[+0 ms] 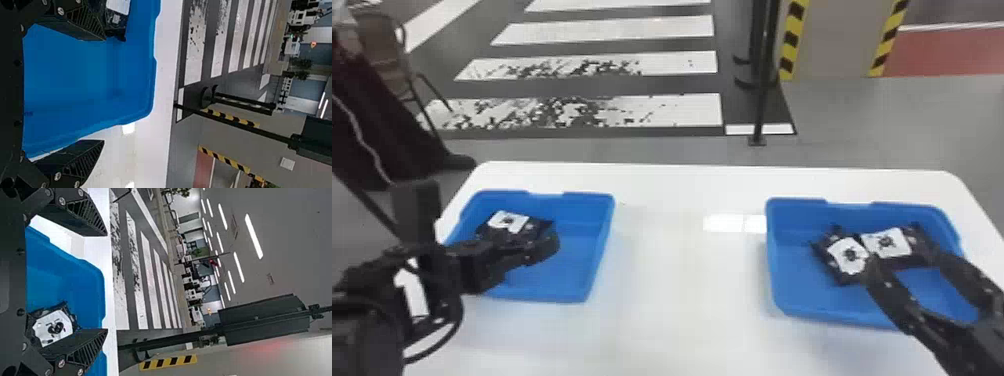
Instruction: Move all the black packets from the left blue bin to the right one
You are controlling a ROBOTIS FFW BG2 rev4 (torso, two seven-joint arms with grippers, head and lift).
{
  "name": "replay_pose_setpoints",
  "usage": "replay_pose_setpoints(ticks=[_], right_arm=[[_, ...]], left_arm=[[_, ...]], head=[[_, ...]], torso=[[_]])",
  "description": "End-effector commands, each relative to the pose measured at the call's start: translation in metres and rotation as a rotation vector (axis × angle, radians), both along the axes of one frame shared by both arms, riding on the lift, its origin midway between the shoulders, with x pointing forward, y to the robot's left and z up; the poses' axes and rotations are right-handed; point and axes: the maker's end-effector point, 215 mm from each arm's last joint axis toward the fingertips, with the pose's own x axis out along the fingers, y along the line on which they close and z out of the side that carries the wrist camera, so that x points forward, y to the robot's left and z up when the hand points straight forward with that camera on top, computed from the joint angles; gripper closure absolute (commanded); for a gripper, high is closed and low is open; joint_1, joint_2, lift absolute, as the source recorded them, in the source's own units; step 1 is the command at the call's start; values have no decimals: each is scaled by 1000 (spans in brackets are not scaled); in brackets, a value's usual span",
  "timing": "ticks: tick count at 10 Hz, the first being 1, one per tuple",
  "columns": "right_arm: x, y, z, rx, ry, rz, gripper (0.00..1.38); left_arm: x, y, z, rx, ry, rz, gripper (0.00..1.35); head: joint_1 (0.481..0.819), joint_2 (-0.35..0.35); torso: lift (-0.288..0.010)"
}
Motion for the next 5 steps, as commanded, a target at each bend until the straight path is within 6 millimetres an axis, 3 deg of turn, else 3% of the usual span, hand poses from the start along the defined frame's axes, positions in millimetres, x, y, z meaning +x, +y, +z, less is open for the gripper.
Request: replay_pose_setpoints(ticks=[1,2,5], right_arm=[[-3,8,-7,16,20,15,170],[-3,12,-8,25,27,24,171],[-4,15,-16,36,46,31,173]], left_arm=[[17,20,-7,14,26,48,154],[27,46,-9,39,41,107,154],[47,91,-22,65,106,203,153]], head=[[695,145],[695,156],[695,243]], torso=[[-150],[-150],[-150]])
